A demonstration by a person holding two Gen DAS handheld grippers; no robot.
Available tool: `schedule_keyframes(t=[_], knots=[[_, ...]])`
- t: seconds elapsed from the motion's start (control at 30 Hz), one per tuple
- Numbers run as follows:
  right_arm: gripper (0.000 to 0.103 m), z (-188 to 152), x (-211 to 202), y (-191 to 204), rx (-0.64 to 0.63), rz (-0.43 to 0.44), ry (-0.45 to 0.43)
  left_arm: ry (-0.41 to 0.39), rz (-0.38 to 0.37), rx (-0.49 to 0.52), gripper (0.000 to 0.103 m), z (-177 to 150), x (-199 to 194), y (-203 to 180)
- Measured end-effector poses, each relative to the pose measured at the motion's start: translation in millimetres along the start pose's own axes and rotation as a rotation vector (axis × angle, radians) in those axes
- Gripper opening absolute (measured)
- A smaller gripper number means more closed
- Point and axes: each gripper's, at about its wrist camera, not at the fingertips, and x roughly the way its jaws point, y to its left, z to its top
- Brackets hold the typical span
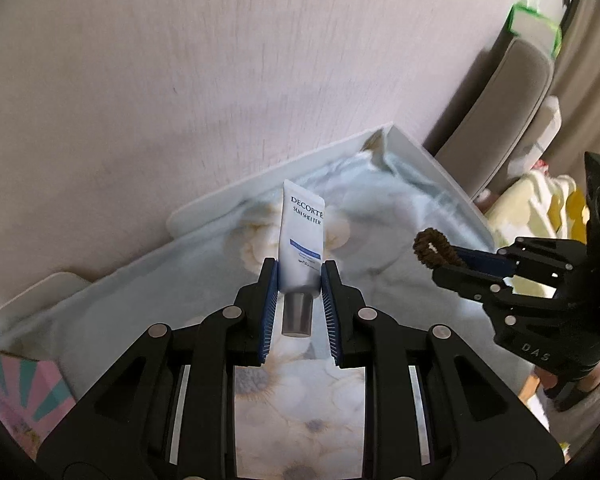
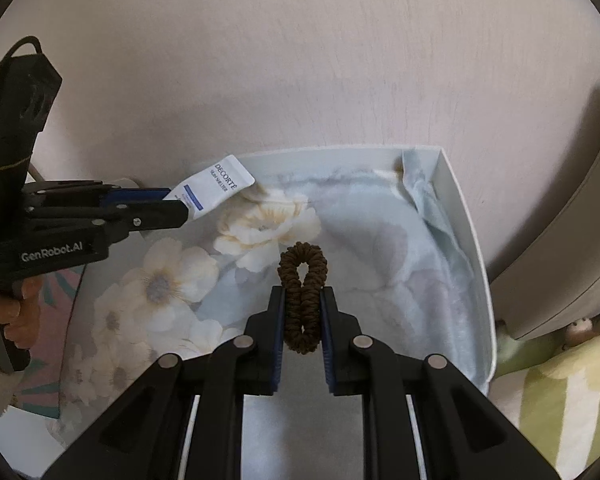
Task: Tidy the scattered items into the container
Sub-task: 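Carry the tube and brown scrunchie over the cardboard box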
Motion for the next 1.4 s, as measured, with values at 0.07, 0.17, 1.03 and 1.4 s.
schedule_keyframes(t=[0.07,0.17,1.03,1.4], knots=[[0.015,-3,-17,8,-0.014,0.000,-0.014,-0.025,-0.001,-0.005,0.019,2,-14,-4],[0.015,3,-31,21,-0.036,0.002,-0.034,-0.064,0.012,-0.027,0.019,3,-49,-3],[0.015,40,-32,313,-0.479,0.387,-0.026,-0.127,0.373,-0.456,0.019,-183,-244,125],[0.015,14,35,371,-0.554,0.408,0.153,-0.034,0.352,-0.571,0.019,-228,-205,136]])
